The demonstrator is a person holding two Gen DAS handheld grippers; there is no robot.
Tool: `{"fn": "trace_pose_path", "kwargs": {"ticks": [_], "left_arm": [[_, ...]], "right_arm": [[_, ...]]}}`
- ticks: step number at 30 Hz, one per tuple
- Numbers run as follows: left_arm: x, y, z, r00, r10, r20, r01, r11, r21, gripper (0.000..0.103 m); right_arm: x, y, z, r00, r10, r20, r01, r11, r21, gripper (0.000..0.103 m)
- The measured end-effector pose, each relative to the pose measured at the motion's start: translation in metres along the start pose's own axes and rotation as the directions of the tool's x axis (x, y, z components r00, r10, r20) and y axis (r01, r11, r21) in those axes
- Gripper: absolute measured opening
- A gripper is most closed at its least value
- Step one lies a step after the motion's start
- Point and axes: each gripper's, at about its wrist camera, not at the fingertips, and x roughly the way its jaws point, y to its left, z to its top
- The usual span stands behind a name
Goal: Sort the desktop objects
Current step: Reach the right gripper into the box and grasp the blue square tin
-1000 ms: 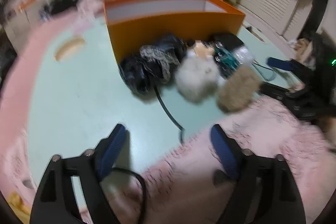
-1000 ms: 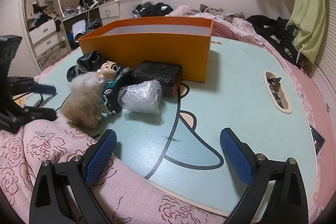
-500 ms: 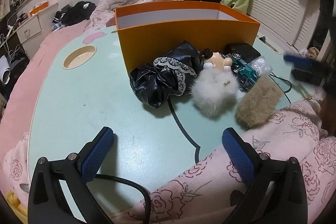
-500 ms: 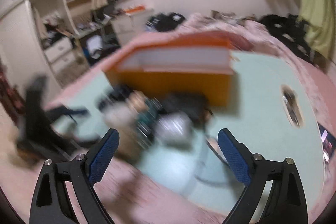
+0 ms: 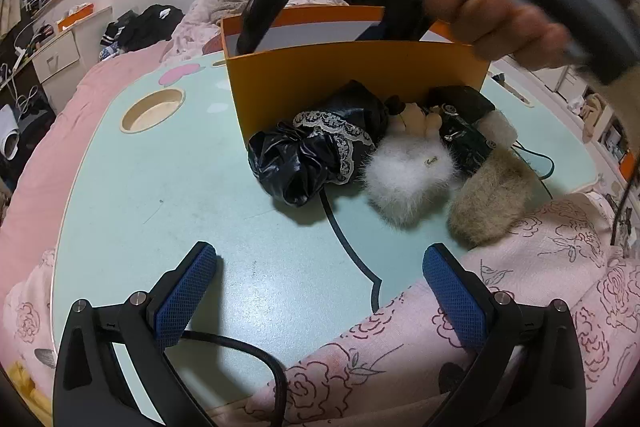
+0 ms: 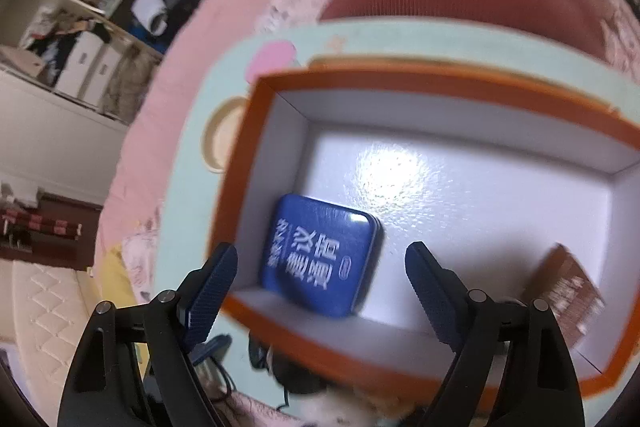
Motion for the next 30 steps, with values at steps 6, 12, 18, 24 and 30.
{"fn": "trace_pose_path", "kwargs": {"ticks": [6, 12, 18, 24, 30], "left_arm": [[0.001, 0.000, 0.000, 1.000, -0.002, 0.004, 0.002, 1.000, -0.003, 0.103], [0.001, -0.001, 0.000, 1.000, -0.003, 0.005, 0.003, 1.000, -0.003, 0.103], [0.002, 0.000, -0.001, 1.000, -0.003, 0.006, 0.003, 1.000, -0.003, 0.103], [0.002, -0.002, -0.002, 1.000, -0.003, 0.006, 0.003, 1.000, -0.003, 0.103], [0.003, -0.003, -0.002, 1.000, -0.003, 0.006, 0.003, 1.000, -0.003, 0.103]], "right_arm": [[0.010, 0.020, 0.002, 0.975, -0.213, 0.057, 0.218, 0.969, -0.120, 0.085], [0.000, -0.005, 0.003, 0.954, -0.284, 0.091, 0.289, 0.957, -0.038, 0.084], [-0.017, -0.007, 0.009, 0.971, -0.196, 0.134, 0.205, 0.977, -0.054, 0.073], [0.003, 0.014, 0.012, 0.979, -0.204, 0.022, 0.204, 0.956, -0.212, 0.073], [0.037, 0.019, 0.017, 0.964, -0.260, -0.052, 0.239, 0.936, -0.258, 0.085]]}}
